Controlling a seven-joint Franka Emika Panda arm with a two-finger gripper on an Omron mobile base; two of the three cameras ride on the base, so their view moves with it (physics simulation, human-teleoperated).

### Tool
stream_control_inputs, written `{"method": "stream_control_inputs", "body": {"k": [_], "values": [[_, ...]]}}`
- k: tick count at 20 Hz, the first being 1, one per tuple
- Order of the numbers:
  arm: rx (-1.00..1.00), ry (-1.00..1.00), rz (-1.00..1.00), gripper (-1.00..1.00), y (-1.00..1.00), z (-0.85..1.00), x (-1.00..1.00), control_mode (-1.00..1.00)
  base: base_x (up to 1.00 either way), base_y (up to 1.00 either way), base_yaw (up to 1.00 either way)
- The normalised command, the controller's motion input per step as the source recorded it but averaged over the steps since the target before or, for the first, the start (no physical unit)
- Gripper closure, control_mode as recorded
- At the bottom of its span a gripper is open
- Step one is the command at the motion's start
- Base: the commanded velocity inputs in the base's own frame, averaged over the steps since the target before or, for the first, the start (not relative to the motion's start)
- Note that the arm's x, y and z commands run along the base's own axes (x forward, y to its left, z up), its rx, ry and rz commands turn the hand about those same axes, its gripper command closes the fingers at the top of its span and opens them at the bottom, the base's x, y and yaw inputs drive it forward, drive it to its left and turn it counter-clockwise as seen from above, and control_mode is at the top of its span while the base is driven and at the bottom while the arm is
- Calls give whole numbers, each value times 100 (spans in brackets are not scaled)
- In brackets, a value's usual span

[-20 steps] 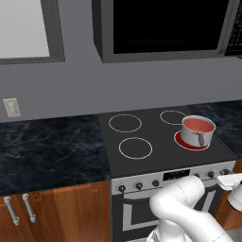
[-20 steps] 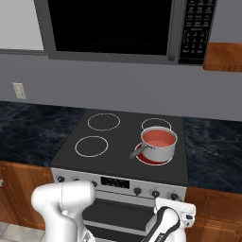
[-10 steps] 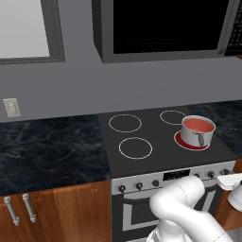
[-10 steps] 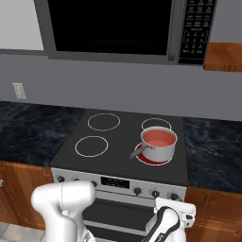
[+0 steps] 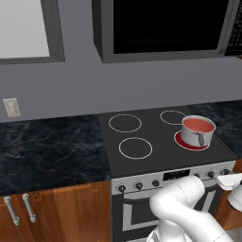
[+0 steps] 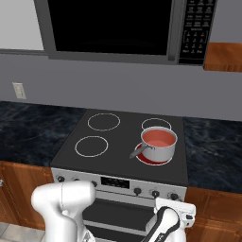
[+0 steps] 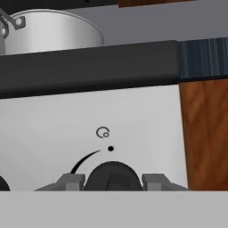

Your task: Wait until the marinara sauce is simmered to a deep red color and then turn off the stove.

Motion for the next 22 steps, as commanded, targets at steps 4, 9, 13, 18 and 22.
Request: {"method": "stream_control_inputs", "body": {"k": [4, 9, 13, 18, 22], "values": [[0, 0, 0, 100, 0, 0, 0, -100, 0, 0, 0], [0, 0, 0, 100, 0, 0, 0, -100, 0, 0, 0], [0, 0, 0, 100, 0, 0, 0, -100, 0, 0, 0], [0, 0, 0, 100, 0, 0, 0, -100, 0, 0, 0], [0, 0, 0, 100, 0, 0, 0, -100, 0, 0, 0]]}}
